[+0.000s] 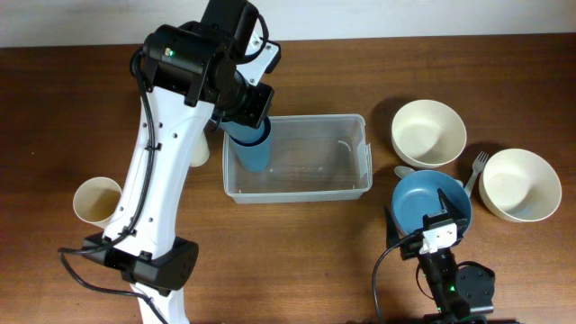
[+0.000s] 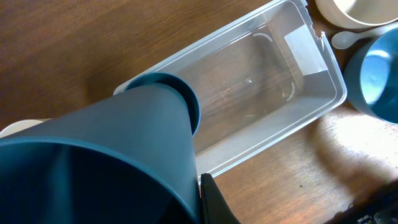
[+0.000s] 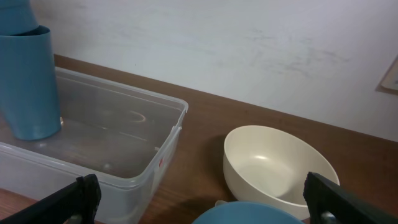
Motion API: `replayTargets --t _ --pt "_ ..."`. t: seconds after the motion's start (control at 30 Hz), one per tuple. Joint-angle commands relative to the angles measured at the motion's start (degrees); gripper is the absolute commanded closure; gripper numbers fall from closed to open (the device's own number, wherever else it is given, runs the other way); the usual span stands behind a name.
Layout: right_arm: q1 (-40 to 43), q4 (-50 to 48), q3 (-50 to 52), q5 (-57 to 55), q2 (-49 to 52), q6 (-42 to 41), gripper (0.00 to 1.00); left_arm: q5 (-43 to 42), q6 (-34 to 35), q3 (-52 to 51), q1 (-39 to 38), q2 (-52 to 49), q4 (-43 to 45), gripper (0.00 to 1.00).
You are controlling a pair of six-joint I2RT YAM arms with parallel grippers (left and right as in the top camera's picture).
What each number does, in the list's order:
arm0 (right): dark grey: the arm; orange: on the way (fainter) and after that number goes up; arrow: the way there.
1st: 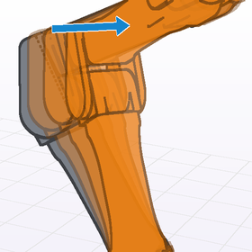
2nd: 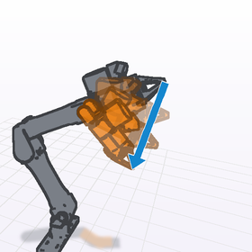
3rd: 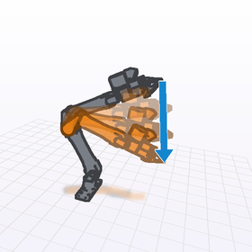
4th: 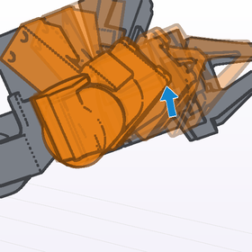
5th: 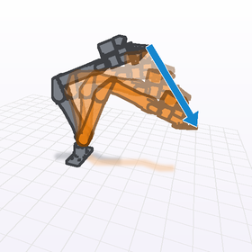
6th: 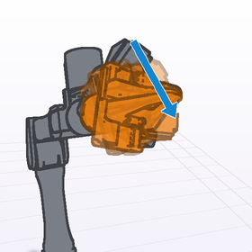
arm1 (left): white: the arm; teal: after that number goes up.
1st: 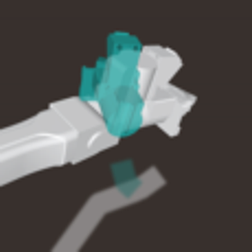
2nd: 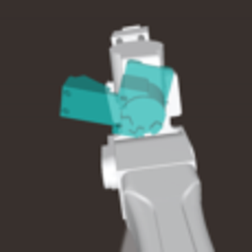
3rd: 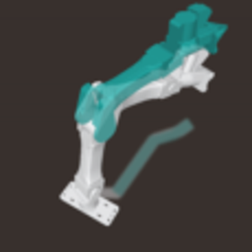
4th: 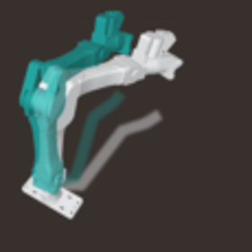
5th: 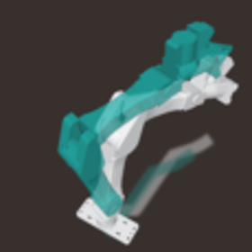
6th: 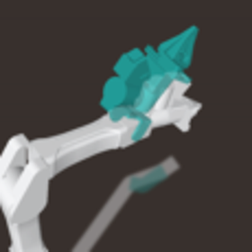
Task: Pack container
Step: 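Carry the blue cup over and stack it into the placed blue cup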
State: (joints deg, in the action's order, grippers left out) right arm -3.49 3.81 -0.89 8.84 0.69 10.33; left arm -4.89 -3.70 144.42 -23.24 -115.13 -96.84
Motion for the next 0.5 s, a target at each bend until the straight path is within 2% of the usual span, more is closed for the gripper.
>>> replayTargets --t 0.0,0.2,0.23,0.27,0.33,0.47 --pt "-0.26 0.22 0.39 -0.5 -0.48 -0.24 0.01 0.85 -1.07 -0.17 -0.02 1.53 0.13 0.98" --pt "-0.26 0.22 0.39 -0.5 -0.48 -0.24 0.01 0.83 -1.09 -0.17 -0.02 1.53 0.13 0.98" --pt "-0.26 0.22 0.39 -0.5 -0.48 -0.24 0.01 0.83 -1.09 -0.17 -0.02 1.53 0.13 0.93" --pt "-0.26 0.22 0.39 -0.48 -0.48 -0.24 0.01 0.83 -1.09 -0.17 -0.02 1.53 0.13 0.83" --pt "-0.26 0.22 0.39 -0.5 -0.48 -0.24 0.01 0.85 -1.11 -0.17 -0.02 1.53 0.13 0.73" --pt "-0.26 0.22 0.39 -0.5 -0.48 -0.24 0.01 0.85 -1.11 -0.17 -0.02 1.53 0.13 0.7"
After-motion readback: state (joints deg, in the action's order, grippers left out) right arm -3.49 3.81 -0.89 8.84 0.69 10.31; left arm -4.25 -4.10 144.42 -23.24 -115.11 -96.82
